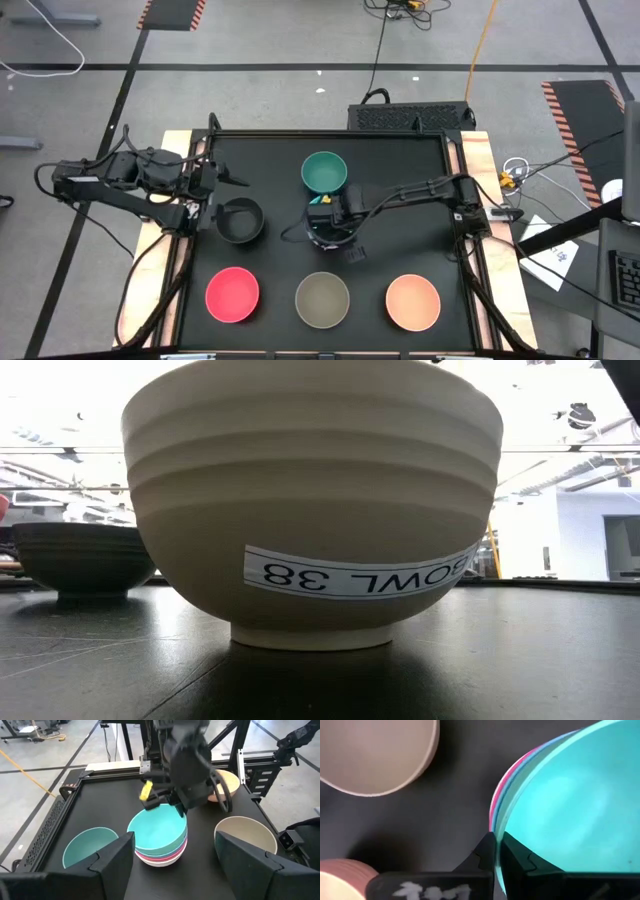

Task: Nest bowls inside each other
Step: Stack the light green bowl on top of the light blue bowl, then stack the black bowl on top of the light green bowl

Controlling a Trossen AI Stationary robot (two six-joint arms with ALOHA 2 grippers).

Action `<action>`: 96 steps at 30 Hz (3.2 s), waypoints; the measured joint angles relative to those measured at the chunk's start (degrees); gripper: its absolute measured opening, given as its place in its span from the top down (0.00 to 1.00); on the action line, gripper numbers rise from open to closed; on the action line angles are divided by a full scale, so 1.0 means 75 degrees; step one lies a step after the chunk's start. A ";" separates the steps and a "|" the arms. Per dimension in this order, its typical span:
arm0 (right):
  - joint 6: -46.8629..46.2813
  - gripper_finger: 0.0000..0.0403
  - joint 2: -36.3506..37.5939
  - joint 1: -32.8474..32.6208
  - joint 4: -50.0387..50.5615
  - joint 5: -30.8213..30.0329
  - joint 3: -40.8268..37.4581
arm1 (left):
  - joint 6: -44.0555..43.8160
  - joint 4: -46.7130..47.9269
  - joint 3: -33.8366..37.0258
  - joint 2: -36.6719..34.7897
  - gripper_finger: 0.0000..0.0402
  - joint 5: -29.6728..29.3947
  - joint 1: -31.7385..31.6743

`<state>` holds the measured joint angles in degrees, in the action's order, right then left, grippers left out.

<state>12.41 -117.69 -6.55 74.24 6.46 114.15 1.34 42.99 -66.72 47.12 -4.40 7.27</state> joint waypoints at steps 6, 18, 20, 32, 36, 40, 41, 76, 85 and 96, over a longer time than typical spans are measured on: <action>-0.0006 0.99 -0.0149 0.0011 -0.0004 -0.0009 0.0009 | -0.0020 0.0008 0.0000 0.0002 0.30 0.0011 0.0000; -0.0310 0.95 -0.0098 0.0035 -0.0034 -0.0001 -0.0008 | 0.0014 0.0011 0.0000 0.0001 0.30 0.0011 0.0000; -0.0310 0.93 -0.0008 0.0035 -0.0037 0.0000 -0.0015 | 0.0009 0.0017 0.0000 -0.0001 0.30 0.0011 0.0000; -0.0518 0.76 0.0334 0.0048 -0.0293 -0.0032 -0.0012 | -0.0003 0.0020 0.0000 0.0002 0.30 0.0008 0.0001; -0.0693 0.70 0.0539 0.0110 0.0186 -0.0109 -0.0013 | -0.0017 0.0020 0.0000 -0.0001 0.30 0.0008 0.0000; -0.0979 0.67 0.1124 0.0150 0.0604 -0.0664 -0.0012 | -0.0017 0.0020 0.0001 0.0000 0.30 -0.0008 0.0000; -0.1053 0.67 0.1305 0.0152 0.0665 -0.0782 -0.0012 | -0.0017 0.0018 0.0001 -0.0001 0.30 -0.0025 0.0000; -0.0656 0.68 0.6662 -0.0219 -0.5442 -0.2259 -0.5257 | -0.3090 0.3568 0.0026 -0.0738 0.30 -0.1764 -0.0023; -0.0734 0.68 0.6688 -0.0219 -0.5415 -0.2253 -0.5512 | -0.3576 0.3449 0.1280 -0.0237 0.30 -0.0641 -0.0166; -0.0782 0.68 0.6688 -0.0219 -0.5415 -0.2232 -0.5572 | -0.3646 0.3040 0.2238 0.0596 0.30 0.0581 -0.0166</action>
<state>6.54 -67.53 -8.19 33.63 -10.28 72.36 -26.00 65.79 -49.93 51.59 -0.04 6.02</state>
